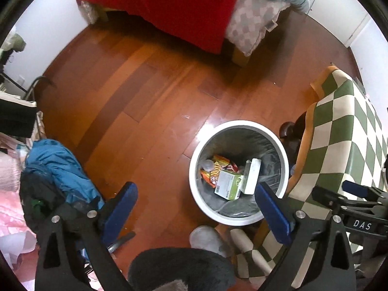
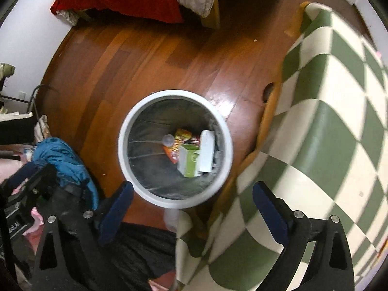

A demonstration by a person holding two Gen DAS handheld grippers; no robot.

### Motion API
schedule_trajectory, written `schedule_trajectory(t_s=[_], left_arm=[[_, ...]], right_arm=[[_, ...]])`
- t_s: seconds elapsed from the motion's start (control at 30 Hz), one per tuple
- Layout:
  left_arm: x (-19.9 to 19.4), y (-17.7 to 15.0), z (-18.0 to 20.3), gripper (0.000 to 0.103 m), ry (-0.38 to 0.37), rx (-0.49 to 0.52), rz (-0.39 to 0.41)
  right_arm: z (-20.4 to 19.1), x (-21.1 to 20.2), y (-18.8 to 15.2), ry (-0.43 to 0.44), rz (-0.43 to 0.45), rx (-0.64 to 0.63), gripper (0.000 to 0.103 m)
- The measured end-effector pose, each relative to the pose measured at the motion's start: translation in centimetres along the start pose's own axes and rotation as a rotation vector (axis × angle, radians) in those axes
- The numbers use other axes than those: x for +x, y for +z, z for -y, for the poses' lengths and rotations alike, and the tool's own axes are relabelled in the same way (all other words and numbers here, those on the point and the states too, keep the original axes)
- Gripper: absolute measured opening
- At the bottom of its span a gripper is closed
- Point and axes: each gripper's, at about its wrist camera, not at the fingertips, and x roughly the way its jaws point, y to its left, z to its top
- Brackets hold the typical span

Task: Collect trash
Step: 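Carry the cup and white box over the bin and release both, then move both tools back toward the table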

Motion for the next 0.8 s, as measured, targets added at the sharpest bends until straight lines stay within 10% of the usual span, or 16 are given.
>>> schedule_trajectory(t_s=[0.8], left_arm=[[-13.8, -5.6, 2.9, 0.099, 0.02, 0.085, 0.214]], right_arm=[[2.4, -16.8, -10.3, 0.057, 0.25, -0.004, 0.101]])
